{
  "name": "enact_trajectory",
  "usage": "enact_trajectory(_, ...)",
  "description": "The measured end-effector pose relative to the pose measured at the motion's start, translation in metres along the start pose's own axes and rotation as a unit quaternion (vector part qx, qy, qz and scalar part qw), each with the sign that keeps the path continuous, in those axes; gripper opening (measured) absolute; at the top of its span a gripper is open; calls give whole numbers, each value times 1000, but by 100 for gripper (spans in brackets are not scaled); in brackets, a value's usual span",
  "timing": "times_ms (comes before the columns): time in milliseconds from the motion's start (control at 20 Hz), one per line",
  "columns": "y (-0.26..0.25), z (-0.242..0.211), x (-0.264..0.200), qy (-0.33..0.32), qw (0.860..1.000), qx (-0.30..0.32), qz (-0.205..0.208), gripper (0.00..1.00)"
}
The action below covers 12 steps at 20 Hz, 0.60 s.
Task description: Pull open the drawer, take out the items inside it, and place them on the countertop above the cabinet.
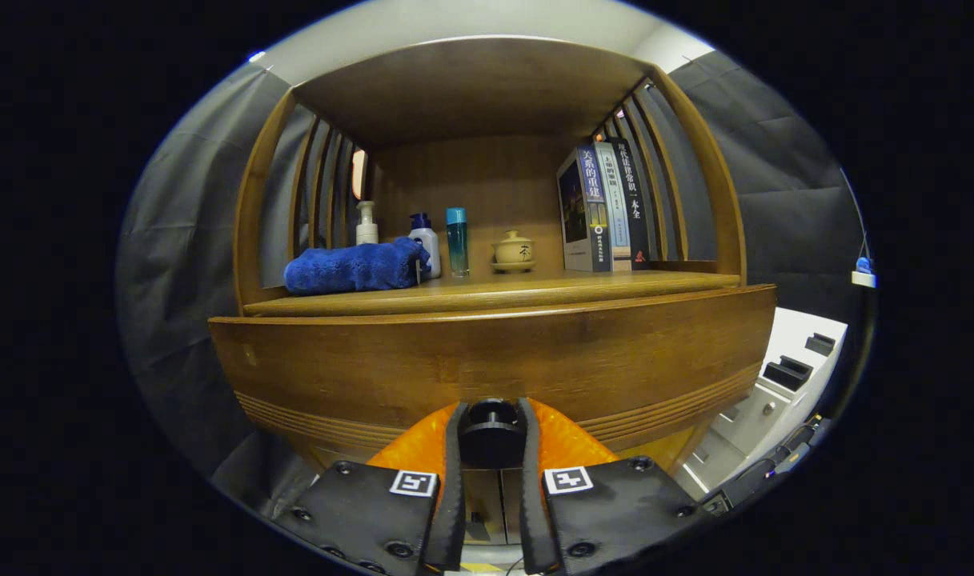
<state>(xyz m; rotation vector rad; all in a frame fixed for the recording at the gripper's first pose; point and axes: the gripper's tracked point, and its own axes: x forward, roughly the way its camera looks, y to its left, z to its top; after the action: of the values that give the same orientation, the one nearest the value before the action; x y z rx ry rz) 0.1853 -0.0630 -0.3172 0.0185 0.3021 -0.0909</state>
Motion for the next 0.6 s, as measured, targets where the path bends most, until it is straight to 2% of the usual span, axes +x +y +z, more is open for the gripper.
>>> enact_trajectory(200,1,-4,-41,-4,1000,2,-3,35)
enact_trajectory(600,3,-10,-95,2,1000,5,-1,35)
